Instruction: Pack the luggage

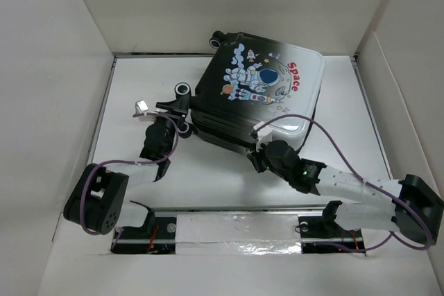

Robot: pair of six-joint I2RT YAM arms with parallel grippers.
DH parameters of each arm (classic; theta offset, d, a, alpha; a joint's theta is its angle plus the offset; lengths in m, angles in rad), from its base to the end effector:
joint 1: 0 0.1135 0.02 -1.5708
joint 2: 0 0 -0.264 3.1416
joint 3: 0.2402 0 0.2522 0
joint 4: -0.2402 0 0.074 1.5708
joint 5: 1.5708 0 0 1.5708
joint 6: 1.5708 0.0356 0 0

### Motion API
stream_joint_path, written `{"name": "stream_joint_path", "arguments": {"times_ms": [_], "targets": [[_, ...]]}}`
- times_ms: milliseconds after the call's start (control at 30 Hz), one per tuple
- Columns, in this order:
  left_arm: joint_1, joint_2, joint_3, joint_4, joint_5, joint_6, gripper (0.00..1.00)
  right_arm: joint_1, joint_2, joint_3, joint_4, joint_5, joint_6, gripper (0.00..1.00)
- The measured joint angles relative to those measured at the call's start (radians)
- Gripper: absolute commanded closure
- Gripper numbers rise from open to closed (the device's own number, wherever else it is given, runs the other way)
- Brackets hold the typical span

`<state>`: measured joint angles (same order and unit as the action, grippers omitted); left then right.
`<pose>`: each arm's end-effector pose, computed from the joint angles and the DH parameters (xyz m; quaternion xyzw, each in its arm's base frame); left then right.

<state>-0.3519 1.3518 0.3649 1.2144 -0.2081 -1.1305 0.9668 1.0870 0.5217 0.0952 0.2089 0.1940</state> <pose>0.2408 -0.0806 0.2244 -0.3101 0.5417 -0.4780 0.6180 0.1385 0.1878 0.2174 -0.2689 0.8057 0.2109 0.4837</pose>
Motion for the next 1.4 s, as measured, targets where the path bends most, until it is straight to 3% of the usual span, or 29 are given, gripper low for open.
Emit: {"name": "stream_joint_path", "arguments": {"times_ms": [167, 333, 600, 767, 967, 1033, 1067, 1167, 1267, 1400], "targets": [[-0.121, -0.082, -0.019, -0.079, -0.039, 0.015, 1.00, 0.032, 0.052, 0.040, 0.021, 0.044, -0.023, 1.00], [-0.343, -0.156, 0.004, -0.207, -0.061, 0.054, 1.00, -0.041, 0.053, 0.058, 0.020, -0.041, -0.056, 1.00], [-0.625, -0.139, 0.038, -0.340, 0.165, 0.133, 1.00, -0.117, 0.108, 0.089, 0.051, -0.187, -0.095, 1.00], [-0.672, -0.145, 0.055, -0.427, 0.242, 0.162, 1.00, -0.129, 0.149, 0.077, 0.143, -0.256, -0.108, 1.00], [-0.665, -0.232, 0.078, -0.584, 0.214, 0.217, 0.99, -0.133, 0.129, -0.010, 0.281, -0.286, -0.095, 1.00], [-0.614, -0.322, 0.082, -0.643, 0.188, 0.232, 0.80, -0.134, 0.035, -0.065, 0.257, -0.285, -0.087, 1.00], [-0.575, -0.362, 0.088, -0.663, 0.174, 0.240, 0.62, -0.132, -0.021, -0.094, 0.230, -0.289, -0.084, 1.00], [-0.428, -0.450, 0.146, -0.714, 0.124, 0.250, 0.39, -0.125, -0.194, -0.150, 0.107, -0.296, -0.080, 1.00], [-0.298, -0.449, 0.238, -0.729, 0.119, 0.262, 0.26, -0.126, -0.359, -0.180, -0.044, -0.303, -0.073, 1.00], [-0.169, -0.285, 0.411, -0.743, 0.124, 0.288, 0.24, -0.136, -0.543, -0.209, -0.201, -0.311, -0.058, 1.00]]}}
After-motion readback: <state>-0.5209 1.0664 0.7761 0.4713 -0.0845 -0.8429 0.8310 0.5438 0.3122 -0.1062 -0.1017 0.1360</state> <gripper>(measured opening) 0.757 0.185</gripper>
